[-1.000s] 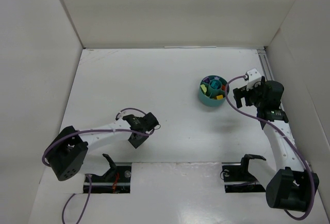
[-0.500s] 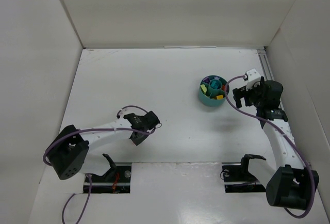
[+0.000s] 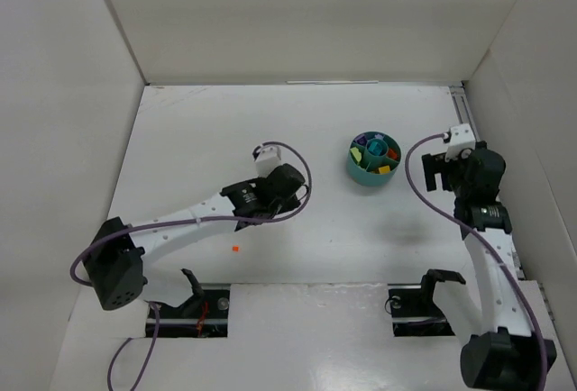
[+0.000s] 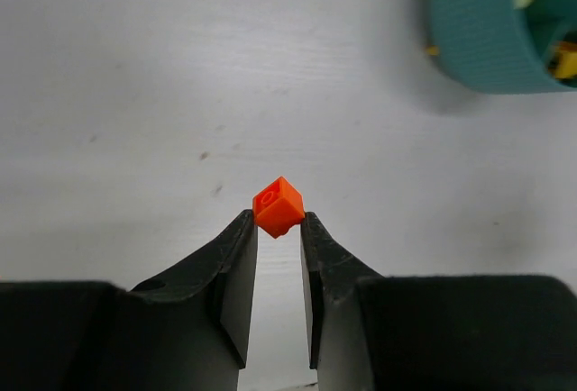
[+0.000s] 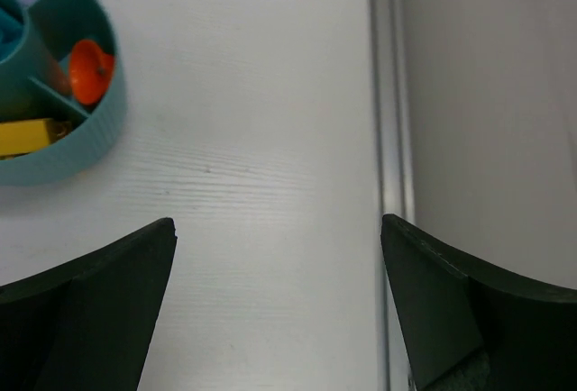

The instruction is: Sort the legos into containers by color

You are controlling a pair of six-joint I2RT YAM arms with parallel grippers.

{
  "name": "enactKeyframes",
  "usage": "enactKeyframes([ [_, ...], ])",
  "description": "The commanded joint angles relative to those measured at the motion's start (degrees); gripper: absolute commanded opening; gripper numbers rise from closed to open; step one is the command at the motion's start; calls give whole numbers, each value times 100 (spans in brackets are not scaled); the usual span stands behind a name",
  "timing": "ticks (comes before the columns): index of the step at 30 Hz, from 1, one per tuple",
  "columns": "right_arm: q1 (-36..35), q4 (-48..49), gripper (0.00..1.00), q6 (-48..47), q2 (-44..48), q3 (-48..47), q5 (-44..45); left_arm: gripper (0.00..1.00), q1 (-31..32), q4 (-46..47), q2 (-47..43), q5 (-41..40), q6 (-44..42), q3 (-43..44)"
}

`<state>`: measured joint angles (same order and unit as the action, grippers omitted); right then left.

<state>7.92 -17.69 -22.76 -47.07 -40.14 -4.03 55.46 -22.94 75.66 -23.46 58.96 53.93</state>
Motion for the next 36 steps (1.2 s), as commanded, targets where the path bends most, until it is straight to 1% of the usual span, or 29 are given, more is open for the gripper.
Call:
enactKeyframes([
  [1,43,-524,100,474,767,-345,1499,6,26,1554,194,491,-1964,678],
  [2,43,-594,100,536,969,-345,1989,6,26,1843,456,909,-2254,1098],
  [3,43,-647,100,536,1154,-345,2185,7,26,1941,615,1062,-2527,1328],
  [4,43,-735,100,623,1478,-345,2335,9,26,2029,800,1159,-2904,1557],
  [5,43,-736,100,676,1620,-345,2528,9,26,2204,984,1464,-3134,1776],
  [6,43,-788,100,677,1735,-345,2600,9,26,2206,1438,1589,-3293,2318],
  [7,43,-849,100,677,1823,-345,2653,9,26,2206,1687,1730,-3416,2628],
  [8,43,-850,100,677,1885,-345,2705,9,26,2136,1941,1896,-3757,2953],
  [9,43,-850,100,677,1947,-345,2706,9,26,2031,2205,2124,-3873,3278],
  [10,43,-850,100,677,1947,-293,2706,9,26,1943,2747,2257,-4014,3995],
  [12,43,-850,100,677,1860,-293,2654,9,-27,1689,3312,2695,-4321,4824],
  [13,43,-850,100,677,1807,-293,2653,9,-27,1366,3881,2820,-4418,5725],
  [16,43,-850,100,677,1666,-293,2496,9,-79,1012,4605,2962,-4585,6829],
  [17,43,-850,100,677,1605,-293,2495,9,-79,1011,5016,2962,-4586,7407],
  [20,43,-797,100,677,1543,-293,2381,9,-141,993,5589,3023,-4596,8078],
  [25,43,-744,100,563,1543,-240,2275,10,-308,1590,5942,3093,-4507,8080],
  [26,43,-744,100,563,1543,-240,2275,12,-308,1678,5995,2911,-4507,8080],
  [27,43,-744,100,563,1543,-240,2275,12,-308,1731,6109,2909,-4507,8228],
  [29,43,-744,100,563,1595,-188,2275,13,-361,1731,6215,2909,-4569,8344],
  [36,43,-639,100,563,1481,-135,2152,14,-413,1731,6330,3032,-4569,8239],
])
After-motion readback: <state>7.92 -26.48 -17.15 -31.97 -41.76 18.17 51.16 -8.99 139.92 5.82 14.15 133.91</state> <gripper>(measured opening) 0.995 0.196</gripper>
